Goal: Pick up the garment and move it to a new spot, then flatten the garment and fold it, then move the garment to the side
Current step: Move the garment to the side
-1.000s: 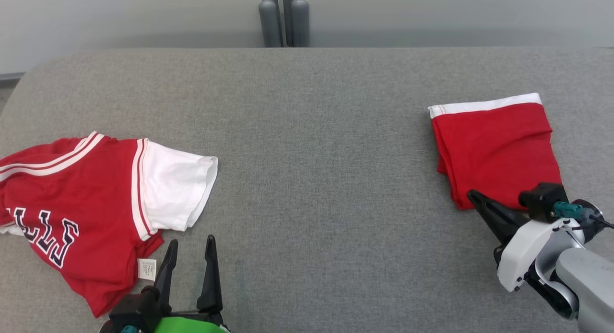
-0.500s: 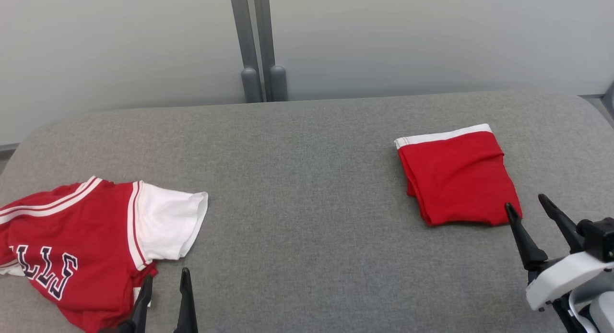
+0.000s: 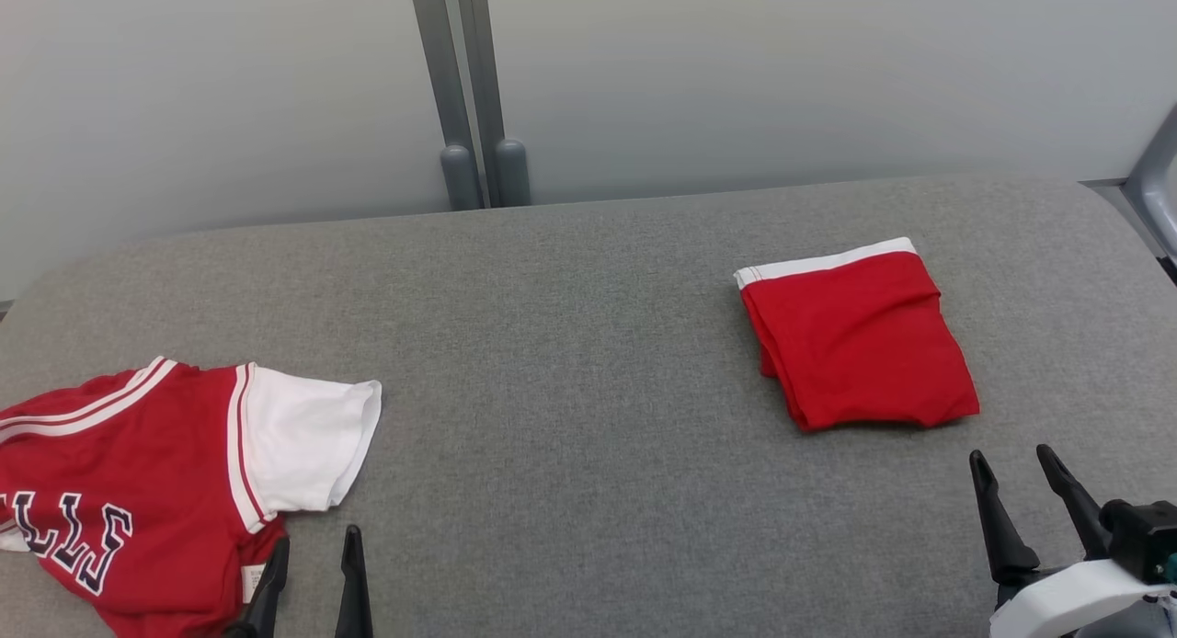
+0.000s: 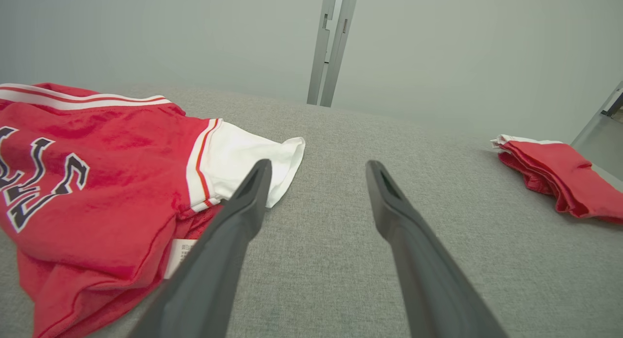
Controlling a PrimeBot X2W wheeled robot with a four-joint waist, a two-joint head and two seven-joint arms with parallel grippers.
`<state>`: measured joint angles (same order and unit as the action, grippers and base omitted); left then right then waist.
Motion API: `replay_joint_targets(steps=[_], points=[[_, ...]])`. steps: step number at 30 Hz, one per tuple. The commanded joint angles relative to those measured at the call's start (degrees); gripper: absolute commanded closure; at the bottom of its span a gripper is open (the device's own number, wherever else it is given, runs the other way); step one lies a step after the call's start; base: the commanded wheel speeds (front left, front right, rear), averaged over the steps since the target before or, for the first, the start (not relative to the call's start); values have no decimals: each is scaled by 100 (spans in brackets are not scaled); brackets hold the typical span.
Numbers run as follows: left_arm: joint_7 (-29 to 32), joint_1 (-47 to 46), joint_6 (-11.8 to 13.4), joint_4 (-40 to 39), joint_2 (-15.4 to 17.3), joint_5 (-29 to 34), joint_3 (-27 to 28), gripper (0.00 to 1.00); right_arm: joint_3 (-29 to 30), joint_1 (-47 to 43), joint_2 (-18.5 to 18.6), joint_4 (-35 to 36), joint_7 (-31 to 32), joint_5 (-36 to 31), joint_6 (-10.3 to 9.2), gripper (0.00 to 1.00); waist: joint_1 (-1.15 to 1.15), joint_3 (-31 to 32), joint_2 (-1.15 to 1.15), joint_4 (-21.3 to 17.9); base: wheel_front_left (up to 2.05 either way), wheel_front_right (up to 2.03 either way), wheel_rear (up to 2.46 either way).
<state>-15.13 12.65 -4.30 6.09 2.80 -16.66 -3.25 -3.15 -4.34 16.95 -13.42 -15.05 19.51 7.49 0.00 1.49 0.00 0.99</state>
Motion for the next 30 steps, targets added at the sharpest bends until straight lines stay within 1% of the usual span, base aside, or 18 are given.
replay_joint_targets(steps=[1, 4, 6, 8, 11, 13, 16, 21, 25, 27, 28, 29, 30], points=[[-2, -103, -22, -9, 18, 41, -4, 0, 49, 94, -10, -94, -16, 102, 0, 0, 0, -51, 0, 17, 0, 0, 0], [-2, -190, 3, -38, 17, -1, -98, 0, -16, 453, 121, -380, -17, 438, 0, 0, 0, -218, 0, 52, 0, 0, 0], [-2, -348, 10, -77, 17, 5, -224, 0, -29, 909, 308, -604, 207, 627, 0, 0, 0, -520, 0, 88, 0, 0, 0], [-2, -555, 27, -114, 17, 7, -392, 0, 5, 1463, 417, -870, 612, 825, 0, 0, 0, -875, 0, 157, 0, 0, 0], [-1, -889, 66, -114, 17, -34, -683, 0, -147, 2247, 686, -1295, 1341, 1033, 0, 0, 0, -1361, 0, 351, 0, 0, 0], [-2, -1089, 107, -88, 17, -79, -846, 0, -267, 2749, 763, -1574, 1753, 1213, 0, 0, 0, -1616, 0, 486, 0, 0, 0], [-2, -1321, 177, -54, 18, -132, -1030, 0, -365, 3248, 901, -2077, 2209, 1274, 0, 0, 0, -1891, 0, 684, 0, 0, 0], [-2, -1433, 292, -16, 18, -198, -1167, 0, -539, 3705, 916, -2783, 2496, 1531, 0, 0, 0, -2051, 0, 928, 0, 0, 0], [-2, -1397, 295, 2, 17, -180, -1170, 0, -648, 3819, 889, -3234, 2550, 1704, 1, 0, 0, -2048, 0, 999, 0, 0, 0], [-2, -1387, 312, 0, 17, -166, -1138, 0, -713, 3848, 808, -3367, 2537, 1835, 2, 0, 0, -2046, 0, 977, 0, 0, 0], [-2, -1383, 325, -12, 17, -157, -1109, 0, -747, 3884, 768, -3369, 2495, 1902, 4, 31, 0, -2049, 0, 939, 0, 0, 0], [-2, -1372, 332, -32, 17, -131, -1080, 0, -761, 3934, 743, -3385, 2458, 2006, 5, 100, 0, -2056, 0, 874, 0, 0, 0], [-2, -1355, 338, -49, 17, -121, -1057, 0, -791, 3986, 714, -3387, 2467, 2095, 11, 100, 0, -2079, 0, 791, 0, 0, 0]])
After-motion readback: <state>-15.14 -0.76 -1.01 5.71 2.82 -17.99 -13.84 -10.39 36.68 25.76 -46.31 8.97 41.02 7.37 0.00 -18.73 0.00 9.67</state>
